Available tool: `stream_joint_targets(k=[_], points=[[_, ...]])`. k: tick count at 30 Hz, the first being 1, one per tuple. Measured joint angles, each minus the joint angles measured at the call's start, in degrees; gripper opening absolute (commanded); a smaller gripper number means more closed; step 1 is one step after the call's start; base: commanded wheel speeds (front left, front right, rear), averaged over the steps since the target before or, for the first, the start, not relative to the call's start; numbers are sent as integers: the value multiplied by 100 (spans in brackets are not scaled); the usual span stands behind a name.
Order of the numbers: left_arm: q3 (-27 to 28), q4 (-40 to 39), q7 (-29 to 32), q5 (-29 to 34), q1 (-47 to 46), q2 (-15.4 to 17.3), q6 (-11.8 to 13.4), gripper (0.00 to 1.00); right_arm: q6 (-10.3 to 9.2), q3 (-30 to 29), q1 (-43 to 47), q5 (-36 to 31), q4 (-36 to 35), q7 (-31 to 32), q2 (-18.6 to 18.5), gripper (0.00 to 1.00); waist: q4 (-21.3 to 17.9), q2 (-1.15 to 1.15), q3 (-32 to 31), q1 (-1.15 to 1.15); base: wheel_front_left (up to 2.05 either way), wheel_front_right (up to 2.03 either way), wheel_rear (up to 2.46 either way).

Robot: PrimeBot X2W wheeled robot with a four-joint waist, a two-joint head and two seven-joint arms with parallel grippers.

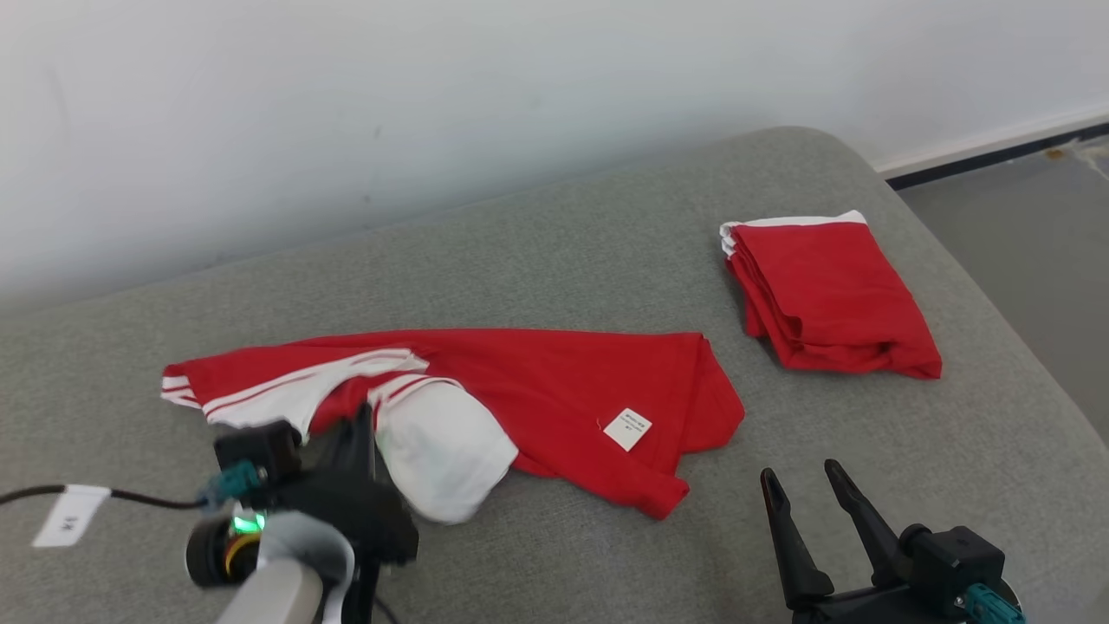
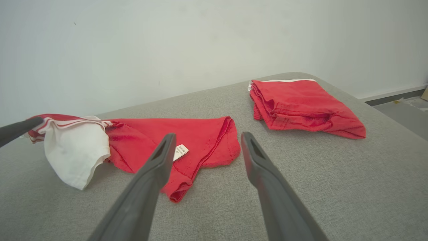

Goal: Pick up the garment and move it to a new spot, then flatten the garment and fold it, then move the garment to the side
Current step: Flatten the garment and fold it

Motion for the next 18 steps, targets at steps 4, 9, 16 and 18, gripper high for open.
stream_joint_targets(k=[4, 9, 16, 18], points=[[81, -747, -146, 104, -326, 32, 3, 0, 0, 22, 2, 8, 25, -11, -1, 100, 111, 0, -72, 0, 0, 0, 0], [0, -1562, 33, 232, -758, 76, 53, 0, 0, 53, 2, 38, 62, -13, -1, 100, 200, 0, -189, -1, 0, 0, 0], [-8, -2337, 242, 316, -1195, 130, 119, 0, 0, 64, 12, 65, 86, -23, 0, 100, 225, 0, -268, 0, 0, 0, 0], [12, -2539, 323, 258, -1270, 121, 133, 0, 0, 58, 24, 70, 89, -25, -1, 100, 220, 0, -282, 0, 0, 0, 0]])
